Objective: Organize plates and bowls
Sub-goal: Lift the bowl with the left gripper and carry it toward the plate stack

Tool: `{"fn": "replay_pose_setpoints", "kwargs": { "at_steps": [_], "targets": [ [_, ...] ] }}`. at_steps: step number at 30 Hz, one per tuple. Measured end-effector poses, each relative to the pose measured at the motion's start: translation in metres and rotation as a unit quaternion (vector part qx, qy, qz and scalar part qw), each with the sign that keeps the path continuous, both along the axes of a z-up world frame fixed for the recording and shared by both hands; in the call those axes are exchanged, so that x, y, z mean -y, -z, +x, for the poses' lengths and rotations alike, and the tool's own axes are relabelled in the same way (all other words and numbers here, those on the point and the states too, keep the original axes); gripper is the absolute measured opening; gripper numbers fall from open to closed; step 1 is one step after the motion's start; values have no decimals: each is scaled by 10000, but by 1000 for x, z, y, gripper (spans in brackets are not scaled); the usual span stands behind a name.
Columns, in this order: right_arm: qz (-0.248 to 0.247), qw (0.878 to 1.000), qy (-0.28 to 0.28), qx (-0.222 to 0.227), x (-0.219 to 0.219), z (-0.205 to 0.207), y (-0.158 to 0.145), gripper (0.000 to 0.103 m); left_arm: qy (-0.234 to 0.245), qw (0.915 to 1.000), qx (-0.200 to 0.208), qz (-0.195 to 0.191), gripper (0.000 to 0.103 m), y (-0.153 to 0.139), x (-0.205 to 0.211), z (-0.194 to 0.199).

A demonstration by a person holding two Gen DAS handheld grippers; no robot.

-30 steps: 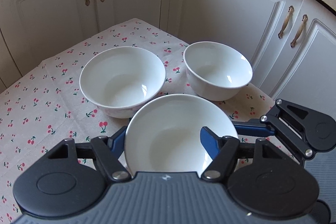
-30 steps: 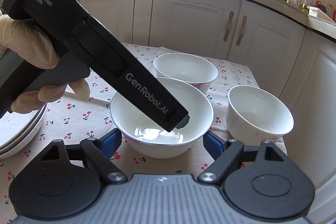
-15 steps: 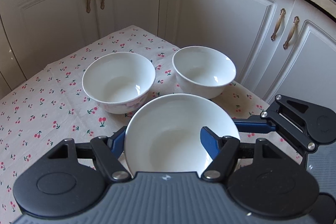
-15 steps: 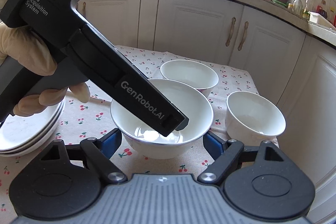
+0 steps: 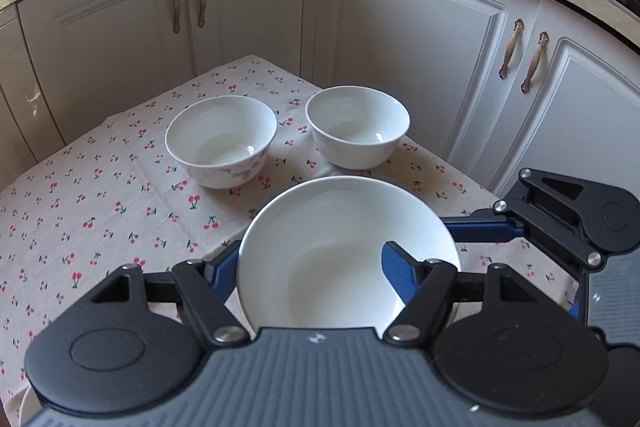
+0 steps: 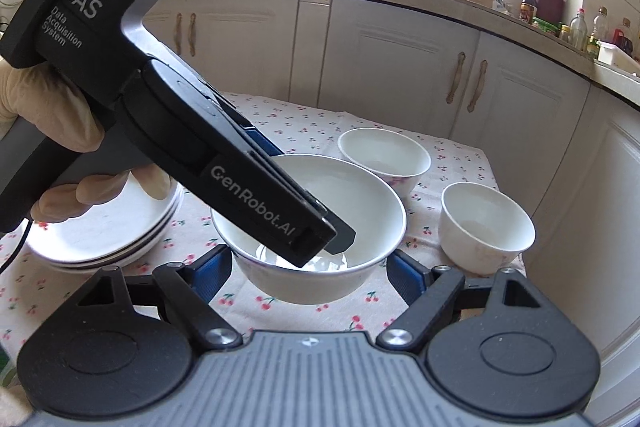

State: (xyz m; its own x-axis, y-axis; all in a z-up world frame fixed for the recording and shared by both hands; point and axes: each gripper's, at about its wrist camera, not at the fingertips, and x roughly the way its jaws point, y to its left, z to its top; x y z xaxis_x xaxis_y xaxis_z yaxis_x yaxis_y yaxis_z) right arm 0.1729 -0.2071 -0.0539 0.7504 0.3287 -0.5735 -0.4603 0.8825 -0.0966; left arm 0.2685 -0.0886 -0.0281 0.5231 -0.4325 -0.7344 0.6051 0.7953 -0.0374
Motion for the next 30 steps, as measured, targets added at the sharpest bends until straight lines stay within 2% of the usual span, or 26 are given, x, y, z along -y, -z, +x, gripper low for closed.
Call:
{"fn": "replay_pose_setpoints", "kwargs": {
  "at_steps": [7, 14, 30],
  "targets": [
    [18, 9997, -240, -109, 0, -19, -2, 88, -134, 9999, -53, -65, 73, 5, -10, -24],
    [148, 9979, -489, -403, 3, -31, 2, 88, -245, 9996, -91, -84, 74, 16, -16, -46],
    [49, 9937, -785, -797, 4, -45, 21, 88, -267, 9989, -312, -223, 74, 31, -21, -68]
  ]
}}
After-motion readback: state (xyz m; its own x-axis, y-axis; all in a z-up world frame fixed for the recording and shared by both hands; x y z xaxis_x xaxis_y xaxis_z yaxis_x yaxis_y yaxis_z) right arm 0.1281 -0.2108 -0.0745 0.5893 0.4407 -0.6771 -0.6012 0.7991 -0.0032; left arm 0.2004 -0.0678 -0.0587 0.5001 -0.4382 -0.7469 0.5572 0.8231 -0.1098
